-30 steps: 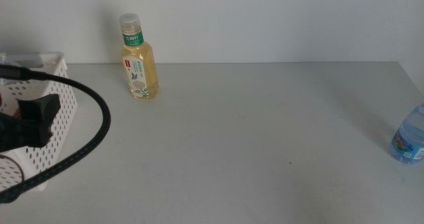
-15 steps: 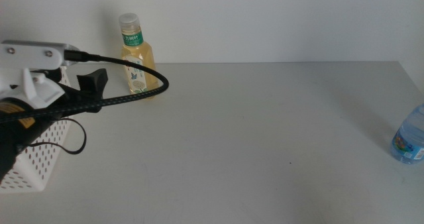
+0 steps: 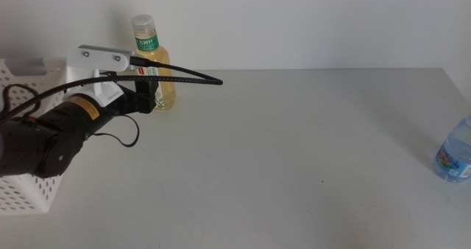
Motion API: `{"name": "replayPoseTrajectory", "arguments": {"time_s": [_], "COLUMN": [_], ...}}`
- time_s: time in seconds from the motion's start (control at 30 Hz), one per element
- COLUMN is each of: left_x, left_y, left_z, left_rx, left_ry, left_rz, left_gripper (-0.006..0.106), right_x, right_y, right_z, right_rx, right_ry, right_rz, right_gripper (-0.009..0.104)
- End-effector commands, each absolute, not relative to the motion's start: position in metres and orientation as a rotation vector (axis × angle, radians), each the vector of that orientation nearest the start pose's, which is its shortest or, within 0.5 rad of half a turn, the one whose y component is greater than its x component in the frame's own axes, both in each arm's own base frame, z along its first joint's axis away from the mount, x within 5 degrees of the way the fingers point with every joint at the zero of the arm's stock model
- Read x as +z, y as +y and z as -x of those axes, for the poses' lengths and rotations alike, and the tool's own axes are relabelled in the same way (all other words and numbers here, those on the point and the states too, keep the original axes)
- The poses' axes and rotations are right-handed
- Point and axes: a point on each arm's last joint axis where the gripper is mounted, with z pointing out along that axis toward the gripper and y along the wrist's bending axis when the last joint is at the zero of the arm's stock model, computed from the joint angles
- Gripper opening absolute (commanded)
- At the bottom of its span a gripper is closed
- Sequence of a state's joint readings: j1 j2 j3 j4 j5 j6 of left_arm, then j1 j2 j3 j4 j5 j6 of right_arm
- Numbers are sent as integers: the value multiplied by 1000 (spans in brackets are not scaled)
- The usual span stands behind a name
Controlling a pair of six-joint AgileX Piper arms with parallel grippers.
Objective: Use arms to grab the bottles and put them into the dustbin to the left of the table.
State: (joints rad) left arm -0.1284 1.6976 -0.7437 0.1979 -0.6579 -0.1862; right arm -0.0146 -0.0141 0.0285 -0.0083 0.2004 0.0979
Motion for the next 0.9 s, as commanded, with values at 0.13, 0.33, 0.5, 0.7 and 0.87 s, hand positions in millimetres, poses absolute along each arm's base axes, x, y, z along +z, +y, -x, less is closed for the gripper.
{"name": "replayPoseTrajectory", "arguments": {"time_s": [0.13, 0.33, 0.5, 0.7, 0.87], "left_x": [212, 203, 197, 188, 180], "left_y": [-62, -64, -65, -67, -68], "left_z": [-379, -412, -428, -442, -454], "left_rx": [-260, -256, -248, -244, -244], "left_ry": [1651, 1638, 1655, 1659, 1656], "left_rz": [-147, -140, -133, -137, -135], "left_gripper": [94, 94, 94, 94, 94], "right_x": [198, 198, 198, 198, 198], "right_y": [-1, -1, -1, -1, -1], "right_z": [-55, -55, -55, -55, -55], "right_rx": [38, 38, 38, 38, 38], "right_ry": [1586, 1586, 1586, 1586, 1586], "right_rz": [-76, -76, -76, -76, -76], "right_gripper": [94, 94, 94, 94, 94]}}
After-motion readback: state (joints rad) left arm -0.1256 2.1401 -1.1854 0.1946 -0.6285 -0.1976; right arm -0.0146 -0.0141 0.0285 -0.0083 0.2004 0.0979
